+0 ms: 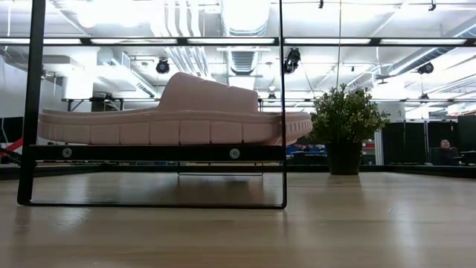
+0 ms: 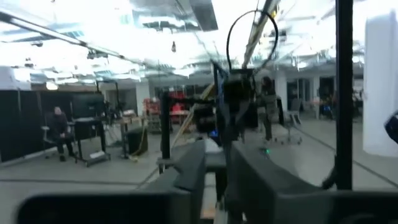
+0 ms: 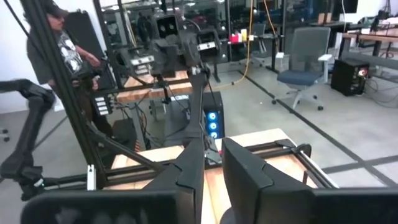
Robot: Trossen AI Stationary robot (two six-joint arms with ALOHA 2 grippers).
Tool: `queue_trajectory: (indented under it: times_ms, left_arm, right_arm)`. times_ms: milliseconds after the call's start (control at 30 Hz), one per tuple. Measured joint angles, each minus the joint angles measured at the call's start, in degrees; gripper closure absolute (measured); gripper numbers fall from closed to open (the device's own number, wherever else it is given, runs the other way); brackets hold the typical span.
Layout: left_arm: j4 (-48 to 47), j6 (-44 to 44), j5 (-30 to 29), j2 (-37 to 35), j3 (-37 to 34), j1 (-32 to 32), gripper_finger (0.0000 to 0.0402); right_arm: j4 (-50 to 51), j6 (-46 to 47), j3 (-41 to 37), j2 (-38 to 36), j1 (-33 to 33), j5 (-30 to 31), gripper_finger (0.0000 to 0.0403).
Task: Pick and place slides into the shelf
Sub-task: Return to Home Position
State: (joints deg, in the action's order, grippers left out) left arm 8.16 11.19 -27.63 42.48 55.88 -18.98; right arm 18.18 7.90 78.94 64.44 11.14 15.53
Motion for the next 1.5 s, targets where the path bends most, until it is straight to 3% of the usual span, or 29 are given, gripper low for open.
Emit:
queue_trajectory:
  times_ms: [100, 300, 400, 600, 700, 833, 1000, 1133, 1300, 1500]
  left_arm:
    - [-7.4, -1.6, 0.0, -4.0, 0.0, 0.0, 0.0388]
    - [-20.6, -8.9, 0.9, -11.5, -0.2, 0.0, 0.0400]
    - [-24.7, -14.6, 8.0, -15.7, -1.8, 0.0, 0.0401]
    - [-17.0, -17.9, 16.7, -18.0, -10.8, 0.0, 0.0401]
    - [-7.1, -14.8, 16.6, -16.3, -16.0, 0.8, 0.0401]
    - [-1.2, -11.3, 15.8, -14.7, -19.9, 5.3, 0.0401]
    - [-3.5, -13.4, 23.3, -15.2, -22.4, 16.9, 0.0402]
    - [-5.4, -17.6, 30.3, -19.8, -24.3, 24.4, 0.0402]
    - [-17.6, -18.2, 28.0, -28.1, -24.4, 25.8, 0.0402]
    - [-22.0, -19.7, 25.8, -36.1, -24.5, 25.7, 0.0402]
  right_arm:
    - [1.0, 0.0, -0.1, -1.1, 0.0, 0.0, 0.0365]
    - [1.3, -1.0, -0.3, -1.6, 0.0, 1.5, 0.0381]
    - [1.3, -1.1, -0.3, -1.3, 0.0, 4.1, 0.0384]
    - [1.3, -0.9, -0.7, -0.8, 0.0, 5.7, 0.0385]
    - [0.7, -0.2, -0.9, -0.4, 0.0, 6.2, 0.0385]
    - [0.7, 1.1, -1.3, 0.0, 0.0, 7.1, 0.0385]
    - [-0.6, 1.8, -1.4, 1.0, 0.0, 7.2, 0.0385]
    - [-2.2, 2.0, -1.4, 1.9, 0.0, 7.2, 0.0385]
    - [-2.7, 2.2, -1.4, 2.9, 0.0, 7.1, 0.0385]
    - [-3.8, 2.4, -1.4, 4.0, 0.0, 7.1, 0.0385]
